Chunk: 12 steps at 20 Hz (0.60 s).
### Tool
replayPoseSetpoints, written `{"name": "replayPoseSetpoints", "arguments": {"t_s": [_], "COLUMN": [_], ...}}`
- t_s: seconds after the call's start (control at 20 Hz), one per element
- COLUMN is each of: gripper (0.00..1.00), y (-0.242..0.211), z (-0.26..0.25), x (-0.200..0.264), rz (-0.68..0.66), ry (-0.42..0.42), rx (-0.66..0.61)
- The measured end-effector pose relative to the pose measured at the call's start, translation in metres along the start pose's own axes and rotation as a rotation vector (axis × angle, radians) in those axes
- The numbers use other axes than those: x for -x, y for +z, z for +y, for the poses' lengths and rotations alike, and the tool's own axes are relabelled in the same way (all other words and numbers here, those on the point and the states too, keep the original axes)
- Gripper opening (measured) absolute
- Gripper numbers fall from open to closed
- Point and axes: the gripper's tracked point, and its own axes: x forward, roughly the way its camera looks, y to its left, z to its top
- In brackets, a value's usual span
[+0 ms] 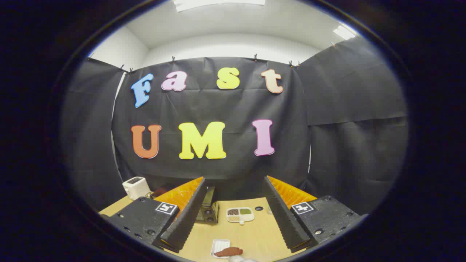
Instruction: Open the toaster oven, put the food inside, and close the toaster oven door.
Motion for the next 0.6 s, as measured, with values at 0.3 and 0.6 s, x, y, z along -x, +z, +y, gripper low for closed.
{"name": "replayPoseSetpoints", "arguments": {"t_s": [0.3, 0.6], "gripper": [0.99, 0.99], "y": [-0.009, -0.011], "z": [0.009, 0.016], "x": [-0.009, -0.016], "rz": [0.030, 0.029], "ry": [0.016, 0.022], "rx": [0.016, 0.023]}}
